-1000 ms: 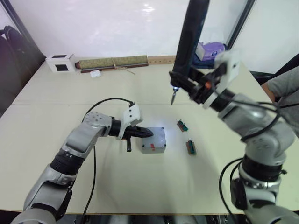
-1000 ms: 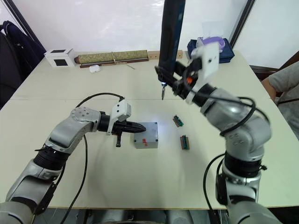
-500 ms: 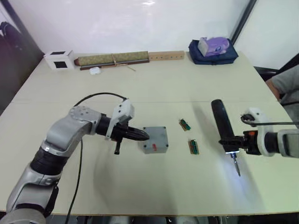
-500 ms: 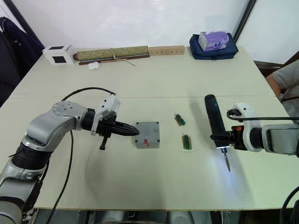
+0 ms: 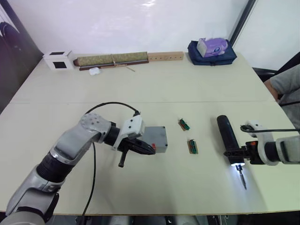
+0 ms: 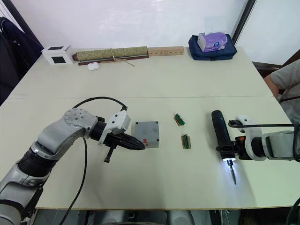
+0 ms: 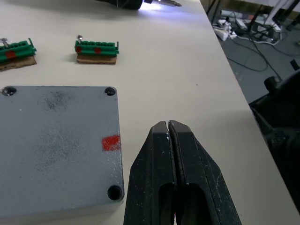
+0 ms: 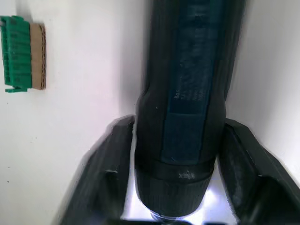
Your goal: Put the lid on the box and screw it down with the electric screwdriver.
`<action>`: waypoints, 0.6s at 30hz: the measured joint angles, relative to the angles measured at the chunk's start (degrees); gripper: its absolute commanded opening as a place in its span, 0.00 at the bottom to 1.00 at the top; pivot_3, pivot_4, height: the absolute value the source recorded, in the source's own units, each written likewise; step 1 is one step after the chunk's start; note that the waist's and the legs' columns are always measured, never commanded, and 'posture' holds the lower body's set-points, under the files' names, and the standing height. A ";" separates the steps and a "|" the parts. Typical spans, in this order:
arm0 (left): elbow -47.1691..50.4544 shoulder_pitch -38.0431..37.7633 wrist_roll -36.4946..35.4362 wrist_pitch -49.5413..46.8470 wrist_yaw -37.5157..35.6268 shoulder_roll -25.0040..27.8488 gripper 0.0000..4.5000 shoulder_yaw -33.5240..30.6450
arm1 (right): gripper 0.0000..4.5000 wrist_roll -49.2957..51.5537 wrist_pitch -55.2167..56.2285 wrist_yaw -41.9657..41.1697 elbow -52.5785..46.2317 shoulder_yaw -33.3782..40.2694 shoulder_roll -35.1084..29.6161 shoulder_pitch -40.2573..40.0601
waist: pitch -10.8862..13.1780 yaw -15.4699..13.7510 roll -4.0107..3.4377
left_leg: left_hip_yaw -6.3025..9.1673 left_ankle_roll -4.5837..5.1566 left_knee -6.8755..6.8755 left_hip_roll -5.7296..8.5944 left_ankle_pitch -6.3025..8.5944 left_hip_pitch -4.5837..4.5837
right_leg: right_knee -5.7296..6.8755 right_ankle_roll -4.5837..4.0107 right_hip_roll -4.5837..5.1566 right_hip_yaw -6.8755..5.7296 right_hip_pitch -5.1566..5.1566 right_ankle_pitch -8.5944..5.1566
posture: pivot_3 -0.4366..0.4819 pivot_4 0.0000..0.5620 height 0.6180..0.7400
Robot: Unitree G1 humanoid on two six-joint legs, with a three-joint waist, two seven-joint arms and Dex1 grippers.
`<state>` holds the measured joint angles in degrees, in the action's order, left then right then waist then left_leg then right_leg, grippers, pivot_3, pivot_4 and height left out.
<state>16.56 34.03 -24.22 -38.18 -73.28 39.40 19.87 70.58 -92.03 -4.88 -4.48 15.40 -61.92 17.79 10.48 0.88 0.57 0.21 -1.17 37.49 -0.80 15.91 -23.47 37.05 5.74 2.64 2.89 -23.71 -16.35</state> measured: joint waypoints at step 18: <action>-21.01 5.48 3.26 4.96 4.31 -0.33 0.00 -6.38 | 0.99 -10.25 20.03 -26.21 -15.44 0.52 0.50 15.13 | 0.04 -0.15 -0.06 | 0.19 0.14 0.39 -0.13 0.08 -0.01 | 0.10 0.06 -0.16 -0.22 0.17 0.05 | 0.48 0.27 1.00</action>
<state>-4.45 39.51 -20.96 -33.22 -68.97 39.08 13.49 60.34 -71.99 -31.09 -19.92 15.92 -61.42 32.92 10.52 0.73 0.51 0.40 -1.03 37.88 -0.93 15.99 -23.49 37.14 5.81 2.48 2.67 -23.54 -16.31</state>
